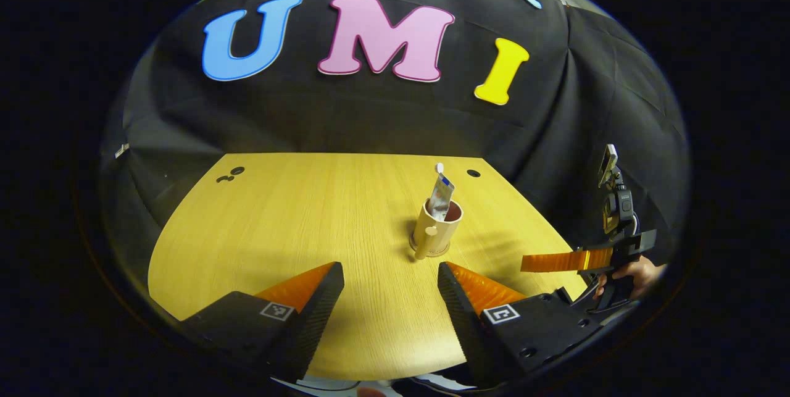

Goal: Put the toothbrush and toothpaste on the desktop into the cup, then pick up the cup and place it on the coaster on the desktop.

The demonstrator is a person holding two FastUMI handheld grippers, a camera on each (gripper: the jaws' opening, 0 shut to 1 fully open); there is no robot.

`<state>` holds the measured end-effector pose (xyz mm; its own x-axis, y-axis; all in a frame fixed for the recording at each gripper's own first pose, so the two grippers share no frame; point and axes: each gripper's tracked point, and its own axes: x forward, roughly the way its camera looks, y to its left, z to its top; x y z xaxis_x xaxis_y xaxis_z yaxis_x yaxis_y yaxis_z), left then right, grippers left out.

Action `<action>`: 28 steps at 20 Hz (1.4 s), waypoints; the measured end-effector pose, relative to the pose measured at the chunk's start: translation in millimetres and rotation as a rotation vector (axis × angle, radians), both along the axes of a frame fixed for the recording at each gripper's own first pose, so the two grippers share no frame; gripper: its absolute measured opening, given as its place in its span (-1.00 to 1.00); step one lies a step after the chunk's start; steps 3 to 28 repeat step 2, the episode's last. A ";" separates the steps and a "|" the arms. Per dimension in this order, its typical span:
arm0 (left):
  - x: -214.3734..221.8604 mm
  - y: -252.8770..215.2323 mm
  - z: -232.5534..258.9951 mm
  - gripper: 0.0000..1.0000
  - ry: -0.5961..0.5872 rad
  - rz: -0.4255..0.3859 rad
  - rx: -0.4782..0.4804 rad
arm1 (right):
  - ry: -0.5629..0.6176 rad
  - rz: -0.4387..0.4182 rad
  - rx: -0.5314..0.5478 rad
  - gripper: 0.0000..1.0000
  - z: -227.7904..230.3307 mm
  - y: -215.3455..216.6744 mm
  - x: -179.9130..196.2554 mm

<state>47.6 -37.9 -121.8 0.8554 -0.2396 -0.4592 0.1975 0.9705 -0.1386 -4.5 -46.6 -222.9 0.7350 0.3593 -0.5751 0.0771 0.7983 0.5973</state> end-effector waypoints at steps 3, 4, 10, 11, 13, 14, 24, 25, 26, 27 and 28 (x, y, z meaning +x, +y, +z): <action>-8.9 11.8 1.9 0.89 -0.014 0.024 -0.010 | 0.004 0.012 -0.007 0.41 1.5 7.6 1.4; -8.9 11.8 1.9 0.89 -0.014 0.024 -0.010 | 0.004 0.012 -0.007 0.41 1.5 7.6 1.4; -8.9 11.8 1.9 0.89 -0.014 0.024 -0.010 | 0.004 0.012 -0.007 0.41 1.5 7.6 1.4; -8.9 11.8 1.9 0.89 -0.014 0.024 -0.010 | 0.004 0.012 -0.007 0.41 1.5 7.6 1.4; -8.9 11.8 1.9 0.89 -0.014 0.024 -0.010 | 0.004 0.012 -0.007 0.41 1.5 7.6 1.4; -8.9 11.8 1.9 0.89 -0.014 0.024 -0.010 | 0.004 0.012 -0.007 0.41 1.5 7.6 1.4; -8.9 11.8 1.9 0.89 -0.014 0.024 -0.010 | 0.004 0.012 -0.007 0.41 1.5 7.6 1.4; -8.9 11.8 1.9 0.89 -0.014 0.024 -0.010 | 0.004 0.012 -0.007 0.41 1.5 7.6 1.4; -8.9 11.8 1.9 0.89 -0.014 0.024 -0.010 | 0.004 0.012 -0.007 0.41 1.5 7.6 1.4; -8.9 11.8 1.9 0.89 -0.014 0.024 -0.010 | 0.004 0.012 -0.007 0.41 1.5 7.6 1.4; -8.9 11.8 1.9 0.89 -0.014 0.024 -0.010 | 0.004 0.012 -0.007 0.41 1.5 7.6 1.4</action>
